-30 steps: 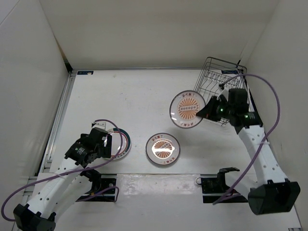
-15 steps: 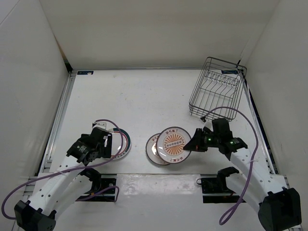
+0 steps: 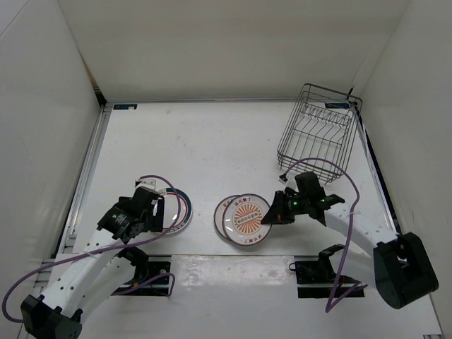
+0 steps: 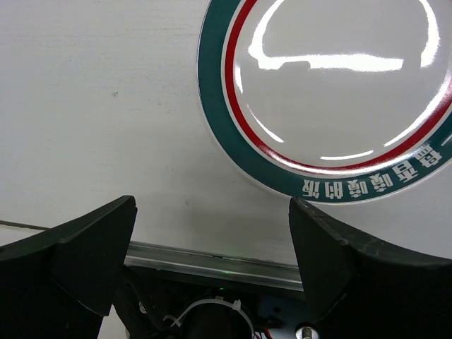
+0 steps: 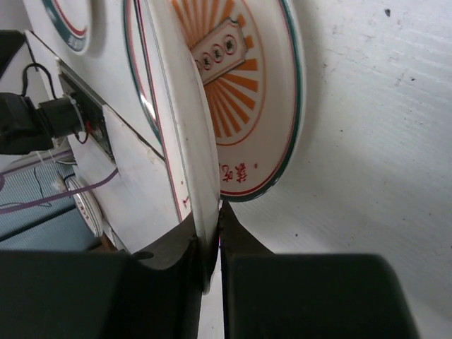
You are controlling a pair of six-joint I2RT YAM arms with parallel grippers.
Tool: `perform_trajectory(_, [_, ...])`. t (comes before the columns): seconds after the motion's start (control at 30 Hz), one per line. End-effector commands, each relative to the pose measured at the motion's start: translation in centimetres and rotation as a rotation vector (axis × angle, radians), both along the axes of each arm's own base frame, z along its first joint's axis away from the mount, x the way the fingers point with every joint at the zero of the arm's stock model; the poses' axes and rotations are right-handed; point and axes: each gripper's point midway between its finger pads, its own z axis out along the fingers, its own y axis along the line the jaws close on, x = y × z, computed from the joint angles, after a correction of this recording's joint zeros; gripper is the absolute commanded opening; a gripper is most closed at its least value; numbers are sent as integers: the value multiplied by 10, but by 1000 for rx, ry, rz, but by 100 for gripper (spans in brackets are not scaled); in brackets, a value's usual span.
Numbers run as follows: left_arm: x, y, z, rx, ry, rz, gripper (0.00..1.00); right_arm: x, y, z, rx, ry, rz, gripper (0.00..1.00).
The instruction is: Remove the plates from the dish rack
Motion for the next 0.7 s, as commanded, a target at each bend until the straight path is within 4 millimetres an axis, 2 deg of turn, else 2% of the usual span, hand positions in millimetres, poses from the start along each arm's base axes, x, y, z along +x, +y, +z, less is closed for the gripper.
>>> perform_trajectory(0.0, [4,2,8,2,-31,20,100,8,15,12,60,-47,66,13])
perform_trajectory(0.03, [4,1,8,-1,-34,20,100,9,15,10,57,-39,70,16])
perform_trajectory(0.07, [4,1,8,3,-29,14,100,10,18,14,60,-43,77,25])
perform_trajectory(0.1, [4,1,9,-2,-35,19,100,10,18,11,50,-29,80,29])
perform_trajectory(0.13, [3,2,8,2,-28,18,100,11,17,9,36,-25,79,44])
perform_trajectory(0.17, [3,2,8,3,-30,19,100,15,18,15,28,-23,79,49])
perform_trajectory(0.23, [4,1,8,2,-29,16,100,8,14,9,-8,26,100,57])
perform_trajectory(0.27, [3,2,8,4,-29,19,100,12,13,10,-32,25,94,62])
perform_trajectory(0.3, [3,1,8,0,-29,15,100,6,8,8,-65,56,115,64])
perform_trajectory(0.37, [4,1,8,0,-30,16,100,9,6,7,-107,55,130,71])
perform_trajectory(0.4, [3,2,8,2,-28,20,100,-3,-3,5,-156,126,134,72])
perform_trajectory(0.47, [4,1,9,2,-27,15,100,7,-5,14,-199,80,159,72])
perform_trajectory(0.5, [3,1,7,4,-23,15,100,2,-18,8,-287,107,153,74])
perform_trajectory(0.57, [3,1,7,3,-25,16,100,-3,-31,18,-379,132,181,76])
perform_trajectory(0.6, [3,1,7,1,-24,18,100,3,-44,16,-465,101,165,77])
perform_trajectory(0.67, [4,1,8,-1,-27,18,100,6,-57,27,-538,47,169,78])
